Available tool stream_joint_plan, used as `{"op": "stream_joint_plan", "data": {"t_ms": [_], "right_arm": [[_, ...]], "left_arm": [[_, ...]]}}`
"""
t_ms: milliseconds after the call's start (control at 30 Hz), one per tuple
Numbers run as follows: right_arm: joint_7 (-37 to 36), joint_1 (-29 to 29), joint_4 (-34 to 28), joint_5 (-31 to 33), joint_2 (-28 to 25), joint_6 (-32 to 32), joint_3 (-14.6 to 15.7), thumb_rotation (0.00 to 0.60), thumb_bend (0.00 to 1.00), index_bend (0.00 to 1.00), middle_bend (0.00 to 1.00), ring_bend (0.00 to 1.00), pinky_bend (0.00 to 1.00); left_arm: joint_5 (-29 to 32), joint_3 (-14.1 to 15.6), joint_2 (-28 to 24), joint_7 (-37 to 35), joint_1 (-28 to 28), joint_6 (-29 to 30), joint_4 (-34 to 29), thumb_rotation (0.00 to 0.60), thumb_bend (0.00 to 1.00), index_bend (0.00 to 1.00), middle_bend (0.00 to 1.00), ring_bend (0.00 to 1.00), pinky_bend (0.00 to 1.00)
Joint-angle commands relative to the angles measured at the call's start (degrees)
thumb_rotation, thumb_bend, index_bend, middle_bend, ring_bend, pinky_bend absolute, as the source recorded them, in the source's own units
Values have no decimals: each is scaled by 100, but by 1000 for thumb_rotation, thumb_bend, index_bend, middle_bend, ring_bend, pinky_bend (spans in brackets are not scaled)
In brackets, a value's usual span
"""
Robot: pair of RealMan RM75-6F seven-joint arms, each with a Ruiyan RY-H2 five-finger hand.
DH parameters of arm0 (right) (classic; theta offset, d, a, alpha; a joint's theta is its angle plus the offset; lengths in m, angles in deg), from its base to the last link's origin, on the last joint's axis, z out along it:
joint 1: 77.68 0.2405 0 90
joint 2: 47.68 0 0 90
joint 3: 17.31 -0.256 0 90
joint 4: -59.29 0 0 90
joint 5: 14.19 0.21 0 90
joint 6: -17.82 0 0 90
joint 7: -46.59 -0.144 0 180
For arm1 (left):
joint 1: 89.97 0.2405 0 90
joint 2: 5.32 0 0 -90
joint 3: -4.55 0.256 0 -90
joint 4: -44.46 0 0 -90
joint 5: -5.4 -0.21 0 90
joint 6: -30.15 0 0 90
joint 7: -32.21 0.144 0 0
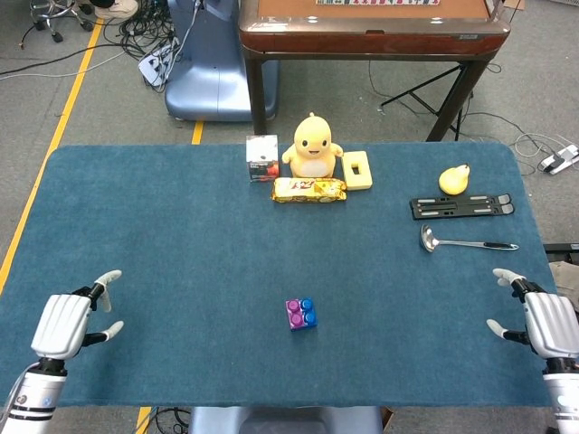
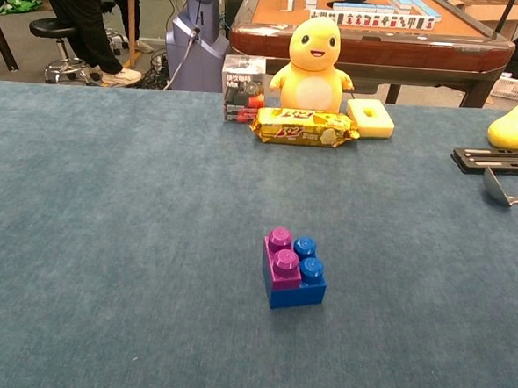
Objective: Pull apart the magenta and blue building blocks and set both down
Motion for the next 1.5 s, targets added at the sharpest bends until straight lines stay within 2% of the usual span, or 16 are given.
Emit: {"op": "stream_joint_plan", "data": {"t_ms": [33,133,233,367,467,867,1167,1500], "right_arm": [[9,6,-10,-4,-11,-8,-11,600,0,244,335,394,647],[11,26,-29,15,-46,11,-33,600,0,244,335,394,647],[16,39,-41,17,-73,23,-42,600,0,244,335,394,647],[3,41,-40,24,-87,21,-47,600,0,244,335,394,647],[-15,36,-24,40,-90,30,-42,600,0,244,335,394,647],[-47,15,-37,49,-195,21,-35,600,0,244,335,394,647],[4,45,-98,53,-225,50,-46,600,0,244,336,394,647],[-4,100,-64,70,-212,123,-62,600,0,244,335,394,647]], "left_arm": [[-106,-59,2,-104,-132,-91,-136,600,132,246,731,715,909],[-238,-149,4,-156,-328,-216,-325,600,132,230,826,788,966],[-371,-218,-1,-80,-532,-383,-447,600,133,204,879,824,990],[-512,-315,52,70,-895,-748,-600,600,149,158,898,837,997],[-610,-368,173,133,-1151,-990,-673,600,200,138,909,843,998],[-779,-595,772,731,-2045,-1766,-987,600,237,148,973,906,1000],[-444,-582,1150,1289,-2577,-2468,-894,600,297,172,1000,936,1000],[-38,-649,1653,1896,-3042,-2848,-454,600,303,192,1000,958,1000]]}}
